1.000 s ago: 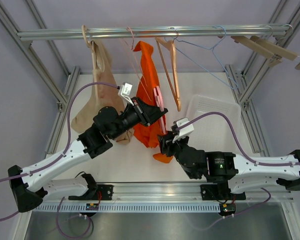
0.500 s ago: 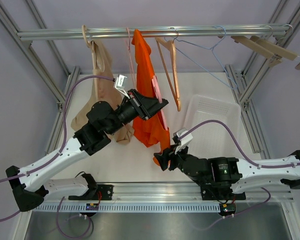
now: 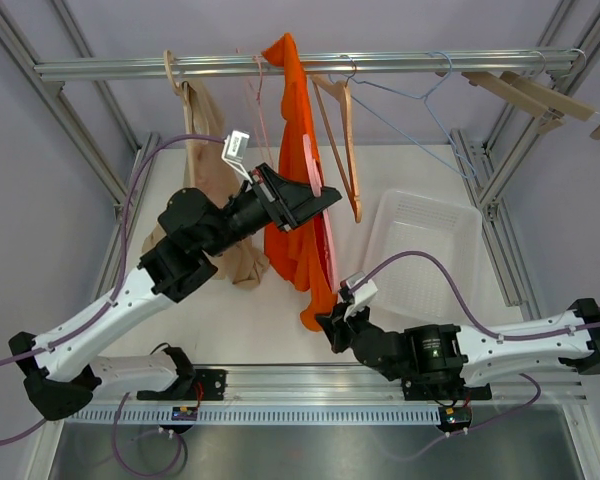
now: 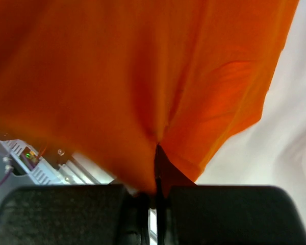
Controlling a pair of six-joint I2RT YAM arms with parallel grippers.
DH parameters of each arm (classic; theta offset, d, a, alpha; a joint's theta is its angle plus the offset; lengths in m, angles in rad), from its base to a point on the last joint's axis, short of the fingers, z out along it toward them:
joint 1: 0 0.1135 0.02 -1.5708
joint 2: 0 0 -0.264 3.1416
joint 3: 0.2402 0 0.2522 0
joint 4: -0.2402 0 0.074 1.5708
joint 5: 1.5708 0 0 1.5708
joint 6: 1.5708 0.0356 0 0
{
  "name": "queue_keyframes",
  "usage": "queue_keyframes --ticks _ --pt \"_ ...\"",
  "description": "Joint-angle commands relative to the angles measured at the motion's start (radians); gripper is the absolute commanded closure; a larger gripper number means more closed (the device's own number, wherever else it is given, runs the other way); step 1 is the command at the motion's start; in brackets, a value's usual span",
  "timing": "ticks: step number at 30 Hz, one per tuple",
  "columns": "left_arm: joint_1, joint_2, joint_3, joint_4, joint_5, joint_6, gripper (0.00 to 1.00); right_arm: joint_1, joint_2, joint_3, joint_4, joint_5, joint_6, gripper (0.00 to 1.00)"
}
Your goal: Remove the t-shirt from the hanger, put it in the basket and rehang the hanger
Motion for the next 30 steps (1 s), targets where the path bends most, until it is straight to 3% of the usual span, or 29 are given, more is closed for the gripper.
queue_keyframes --ticks 1,4,8,13,15,20,30 --pt "0.004 0.001 0.161 0.143 0.127 -0.056 1.0 0.012 0.036 -0.051 0.011 0.07 0.108 1.0" --pt "0.004 0.019 0.241 0.102 0.206 -0.084 1.0 0.012 0.045 -0.042 -0.05 0.122 0.122 1.0" --pt "0.0 0.005 0.246 0.097 0.275 -0.127 1.0 0.006 0.022 -0.028 0.003 0.183 0.009 1.0" --pt "-0.02 -0.131 0.051 0.054 0.289 -0.135 1.0 -0.019 -0.097 0.028 0.144 0.208 -0.284 1.0" --pt "-0.02 -0.185 -0.059 0.025 0.281 -0.132 1.0 -0.068 -0.153 0.042 0.178 0.132 -0.398 1.0" --pt "-0.019 -0.357 -0.181 -0.101 0.25 -0.089 1.0 -0.238 -0.167 0.142 0.141 -0.085 -0.486 1.0" --pt "-0.025 -0.43 -0.279 -0.108 0.472 -0.164 1.0 -0.482 -0.059 0.22 0.287 -0.43 -0.591 1.0"
